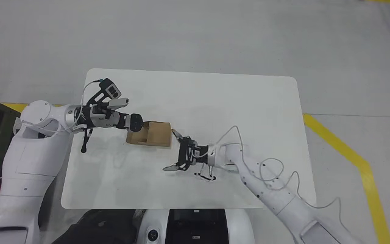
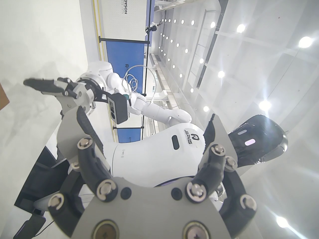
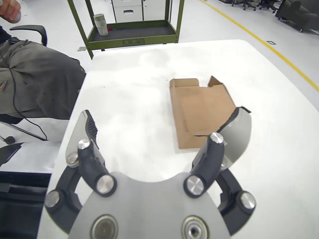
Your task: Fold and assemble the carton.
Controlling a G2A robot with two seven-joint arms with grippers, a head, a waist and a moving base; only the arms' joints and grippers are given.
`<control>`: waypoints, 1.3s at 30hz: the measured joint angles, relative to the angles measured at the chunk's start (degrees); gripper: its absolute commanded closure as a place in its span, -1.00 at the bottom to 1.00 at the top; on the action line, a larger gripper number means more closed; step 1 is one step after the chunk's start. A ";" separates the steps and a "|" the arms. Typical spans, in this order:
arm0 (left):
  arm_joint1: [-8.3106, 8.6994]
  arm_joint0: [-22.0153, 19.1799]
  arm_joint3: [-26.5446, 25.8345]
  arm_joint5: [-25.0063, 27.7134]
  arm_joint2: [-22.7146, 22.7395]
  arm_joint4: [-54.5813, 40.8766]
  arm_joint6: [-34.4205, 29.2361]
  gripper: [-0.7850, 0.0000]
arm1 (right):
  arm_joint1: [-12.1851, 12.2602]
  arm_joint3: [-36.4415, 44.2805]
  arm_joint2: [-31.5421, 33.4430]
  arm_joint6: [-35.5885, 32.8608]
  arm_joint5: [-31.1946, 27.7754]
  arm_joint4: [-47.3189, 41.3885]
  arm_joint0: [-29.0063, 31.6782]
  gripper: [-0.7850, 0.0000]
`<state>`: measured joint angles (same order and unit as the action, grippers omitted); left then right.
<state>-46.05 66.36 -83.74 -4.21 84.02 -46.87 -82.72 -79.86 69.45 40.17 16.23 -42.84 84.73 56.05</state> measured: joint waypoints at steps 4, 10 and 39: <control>0.00 0.00 0.00 0.00 0.00 0.00 0.00 -1.00 | -1.03 -5.10 -0.92 2.14 1.45 1.06 -3.84 -1.00; 0.00 0.00 0.00 0.00 0.00 0.00 0.00 -1.00 | -3.44 -14.11 -4.21 3.16 0.71 1.02 -9.08 -1.00; 0.00 0.00 0.00 0.00 0.00 0.00 0.00 -1.00 | -15.59 -39.90 -14.42 10.81 -1.32 -0.23 -20.00 -1.00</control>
<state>-46.05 66.36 -83.74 -4.21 84.02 -46.87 -82.72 -95.44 29.55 25.75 27.05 -44.17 84.50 36.05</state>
